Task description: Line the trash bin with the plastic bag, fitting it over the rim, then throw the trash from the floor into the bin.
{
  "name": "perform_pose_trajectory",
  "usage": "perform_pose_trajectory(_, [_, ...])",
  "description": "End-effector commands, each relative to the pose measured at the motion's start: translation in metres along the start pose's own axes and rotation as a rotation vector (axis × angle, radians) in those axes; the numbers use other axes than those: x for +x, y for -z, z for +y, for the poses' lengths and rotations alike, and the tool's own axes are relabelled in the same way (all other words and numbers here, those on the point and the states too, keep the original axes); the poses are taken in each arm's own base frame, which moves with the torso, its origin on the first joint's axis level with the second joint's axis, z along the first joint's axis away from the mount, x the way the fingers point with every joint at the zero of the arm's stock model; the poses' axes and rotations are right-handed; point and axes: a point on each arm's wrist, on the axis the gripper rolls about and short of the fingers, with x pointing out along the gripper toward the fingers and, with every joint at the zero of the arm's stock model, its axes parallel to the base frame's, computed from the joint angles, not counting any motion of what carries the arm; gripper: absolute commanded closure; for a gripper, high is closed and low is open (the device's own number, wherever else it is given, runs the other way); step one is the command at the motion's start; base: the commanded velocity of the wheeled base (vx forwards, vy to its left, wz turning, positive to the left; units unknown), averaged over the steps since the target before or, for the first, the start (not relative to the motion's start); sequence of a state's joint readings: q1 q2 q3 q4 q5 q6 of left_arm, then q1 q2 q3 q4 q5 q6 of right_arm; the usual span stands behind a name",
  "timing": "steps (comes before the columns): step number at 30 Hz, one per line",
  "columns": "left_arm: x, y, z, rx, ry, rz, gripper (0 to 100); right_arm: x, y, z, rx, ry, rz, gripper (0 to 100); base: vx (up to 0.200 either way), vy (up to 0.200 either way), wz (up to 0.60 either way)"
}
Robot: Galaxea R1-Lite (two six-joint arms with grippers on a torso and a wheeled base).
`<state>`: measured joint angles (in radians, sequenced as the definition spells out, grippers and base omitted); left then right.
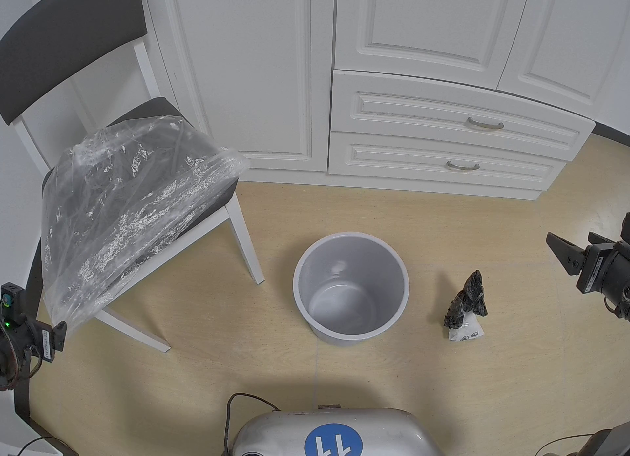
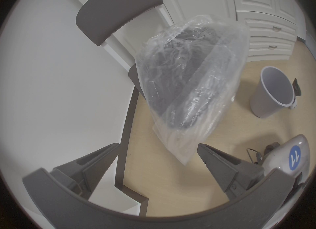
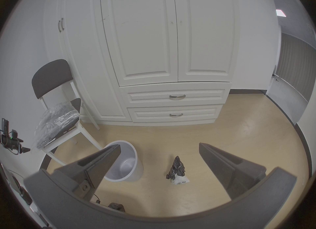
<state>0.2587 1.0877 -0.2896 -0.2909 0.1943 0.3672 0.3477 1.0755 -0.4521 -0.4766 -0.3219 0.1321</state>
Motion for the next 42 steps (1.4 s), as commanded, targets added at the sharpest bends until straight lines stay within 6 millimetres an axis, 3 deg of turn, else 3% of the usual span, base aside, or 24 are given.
perform_pose_trajectory(1, [0.028,0.001,0.003,-0.009,-0.017,0.082,0,-0.002,-0.002,0.0,0.004,-0.002,-0.013,0,0.0,0.0,0.0])
perform_pose_trajectory(8, [0.039,0.001,0.004,-0.021,-0.026,0.078,0,-0.004,-0.003,-0.001,0.005,-0.002,-0.021,0,0.0,0.0,0.0])
perform_pose_trajectory(23, [0.018,0.009,0.001,-0.024,0.043,0.0,0,-0.007,-0.004,-0.002,0.003,-0.003,-0.033,0,0.0,0.0,0.0])
perform_pose_trajectory(34, [0.04,0.017,-0.005,-0.02,0.087,0.115,0,-0.007,-0.003,-0.002,0.002,-0.002,-0.029,0,0.0,0.0,0.0])
perform_pose_trajectory(42, [0.045,0.014,-0.004,-0.03,0.076,0.098,0,-0.008,-0.004,-0.002,0.004,0.0,-0.036,0,0.0,0.0,0.0])
